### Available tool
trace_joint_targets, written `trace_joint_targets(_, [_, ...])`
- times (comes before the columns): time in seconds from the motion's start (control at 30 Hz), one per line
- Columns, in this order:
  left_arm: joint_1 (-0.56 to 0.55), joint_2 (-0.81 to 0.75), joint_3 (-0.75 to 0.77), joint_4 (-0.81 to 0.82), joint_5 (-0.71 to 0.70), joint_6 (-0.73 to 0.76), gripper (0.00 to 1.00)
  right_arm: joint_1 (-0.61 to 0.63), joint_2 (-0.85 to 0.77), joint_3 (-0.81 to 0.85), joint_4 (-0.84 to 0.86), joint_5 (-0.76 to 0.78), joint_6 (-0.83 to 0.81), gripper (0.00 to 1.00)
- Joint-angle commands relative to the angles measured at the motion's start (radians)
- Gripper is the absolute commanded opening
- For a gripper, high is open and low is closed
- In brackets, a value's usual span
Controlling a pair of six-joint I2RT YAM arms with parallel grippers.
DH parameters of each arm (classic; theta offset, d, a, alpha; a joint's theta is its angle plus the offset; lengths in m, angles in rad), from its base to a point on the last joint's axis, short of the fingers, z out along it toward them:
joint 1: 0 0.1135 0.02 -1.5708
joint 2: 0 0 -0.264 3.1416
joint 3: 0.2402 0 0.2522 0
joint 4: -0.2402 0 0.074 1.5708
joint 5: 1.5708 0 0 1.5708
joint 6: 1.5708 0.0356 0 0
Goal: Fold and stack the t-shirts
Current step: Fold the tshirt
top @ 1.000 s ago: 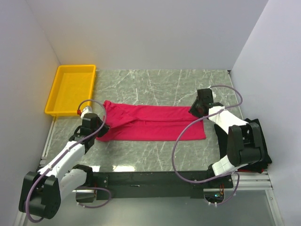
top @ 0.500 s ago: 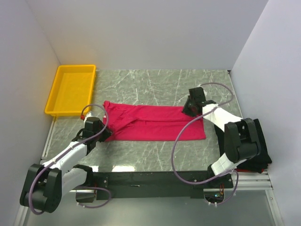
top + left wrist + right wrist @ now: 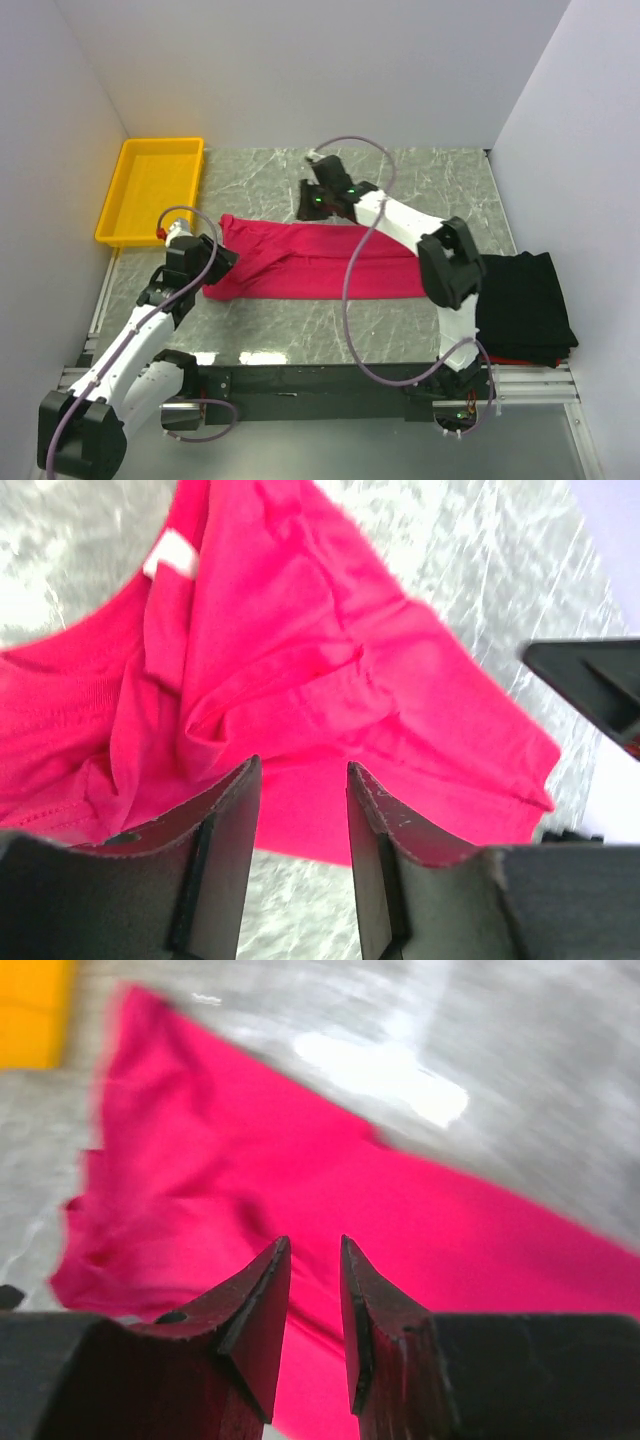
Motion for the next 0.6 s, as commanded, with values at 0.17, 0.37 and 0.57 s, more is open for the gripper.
trace_joint_targets(0.17, [0.032,0.160,0.158,-0.053,-0.080,-0.011,0.43,0.109,0.222,0.352,-0.106,-0.075,-0.116,0.37])
trace_joint_targets(0.37, [0.041,0.306,0.201,-0.017,-0.084,-0.012,0.37,0.153,0.294,0.435,-0.174,0.007,-0.099,0.40])
trace_joint_targets(0.57, [0.040,0.367,0.170,0.029,-0.075,-0.009,0.32,0.184,0.328,0.443,-0.184,0.045,-0.096,0.41])
